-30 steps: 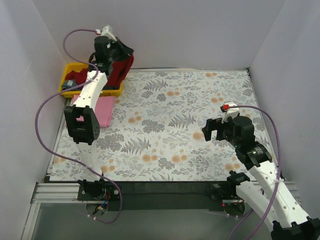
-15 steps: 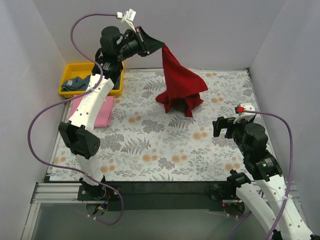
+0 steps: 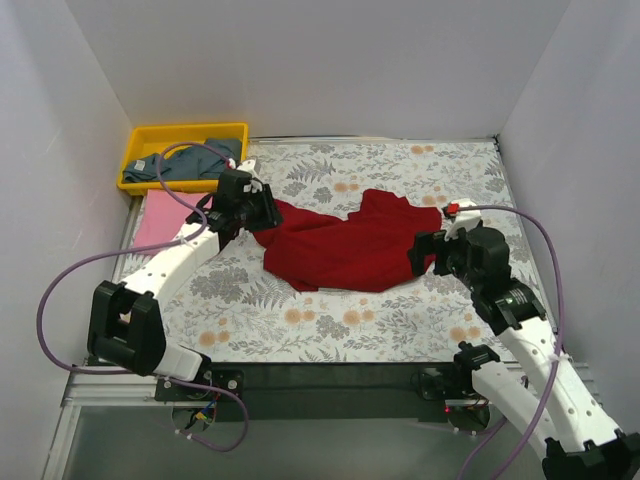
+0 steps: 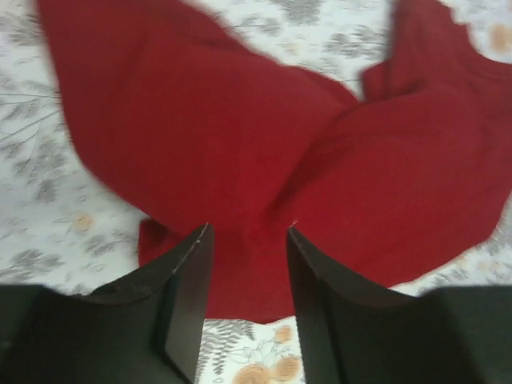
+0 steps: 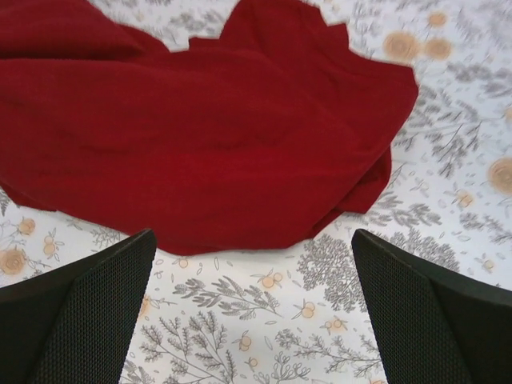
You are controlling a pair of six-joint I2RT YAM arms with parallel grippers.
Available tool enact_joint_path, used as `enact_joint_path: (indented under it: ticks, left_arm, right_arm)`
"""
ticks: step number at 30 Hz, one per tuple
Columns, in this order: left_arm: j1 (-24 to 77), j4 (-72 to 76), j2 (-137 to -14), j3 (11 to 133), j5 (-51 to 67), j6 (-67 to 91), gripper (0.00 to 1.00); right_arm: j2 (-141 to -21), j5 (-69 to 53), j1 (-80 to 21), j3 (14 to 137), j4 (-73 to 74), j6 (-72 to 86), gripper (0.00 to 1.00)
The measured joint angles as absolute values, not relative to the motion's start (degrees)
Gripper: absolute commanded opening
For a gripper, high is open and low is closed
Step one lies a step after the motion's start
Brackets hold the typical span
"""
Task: Fold and stack the t-shirts
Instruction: Move the tshirt to the center of the board
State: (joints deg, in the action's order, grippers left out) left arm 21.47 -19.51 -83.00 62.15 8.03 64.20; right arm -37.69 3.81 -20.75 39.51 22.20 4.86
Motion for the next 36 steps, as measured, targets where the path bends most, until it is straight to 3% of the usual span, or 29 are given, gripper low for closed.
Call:
enact_joint_path:
  ticks: [1, 5, 9, 17, 23, 27, 29, 30, 31, 32, 34, 35, 36]
  left_arm:
    - [21.5, -20.2, -81.6, 60.4, 5.0, 63.3, 0.56]
    - [21.1, -21.1, -76.9, 56.9, 0.2, 62.4, 0.77]
    - [21.1, -20.1, -73.9, 53.2, 0.7, 64.7, 0.78]
    - [21.1, -22.1, -75.4, 46.8, 3.4, 69.8, 0.79]
    - [21.1, -21.3, -80.6, 46.5, 7.6, 71.2, 0.79]
    - [21.1, -20.4, -84.6, 46.5, 9.4, 71.4, 0.78]
    - [21.1, -20.1, -86.8, 46.5, 10.0, 71.4, 0.72]
    - [21.1, -20.1, -87.6, 46.6, 10.1, 71.4, 0.67]
    - [21.1, -19.9, -88.5, 46.8, 10.3, 71.4, 0.5]
    - [21.1, -19.7, -89.1, 47.4, 10.4, 71.8, 0.4]
    - [21.1, -19.1, -90.9, 48.4, 10.6, 71.5, 0.21]
    - [21.1, -18.9, -92.0, 48.9, 10.6, 71.3, 0.0]
    - [21.1, -18.9, -93.0, 49.3, 10.6, 71.4, 0.0]
  right_arm:
    - [-39.5, 3.6, -20.8, 39.5, 22.2, 5.4, 0.98]
    - [-48.3, 4.2, -20.8, 39.6, 22.5, 7.6, 0.88]
    - [-56.2, 5.2, -19.7, 40.4, 22.5, 9.7, 0.76]
    - [-71.7, 2.6, -13.0, 44.5, 19.9, 14.9, 0.7]
    - [-75.3, -1.8, -9.4, 42.3, 15.9, 17.9, 0.67]
    - [-76.4, -4.1, -9.3, 40.9, 14.2, 18.9, 0.6]
    - [-77.0, -5.0, -9.3, 40.6, 13.2, 19.2, 0.54]
    - [-77.3, -5.3, -9.3, 40.5, 12.7, 19.3, 0.46]
    - [-77.7, -5.6, -9.3, 40.4, 12.1, 19.4, 0.41]
    - [-78.0, -5.9, -9.3, 40.4, 11.7, 19.5, 0.36]
    - [-78.9, -6.5, -9.3, 40.4, 10.9, 19.1, 0.08]
    - [-79.2, -6.7, -9.3, 40.4, 10.5, 19.1, 0.01]
    - [-79.3, -6.8, -9.3, 40.3, 10.4, 19.2, 0.01]
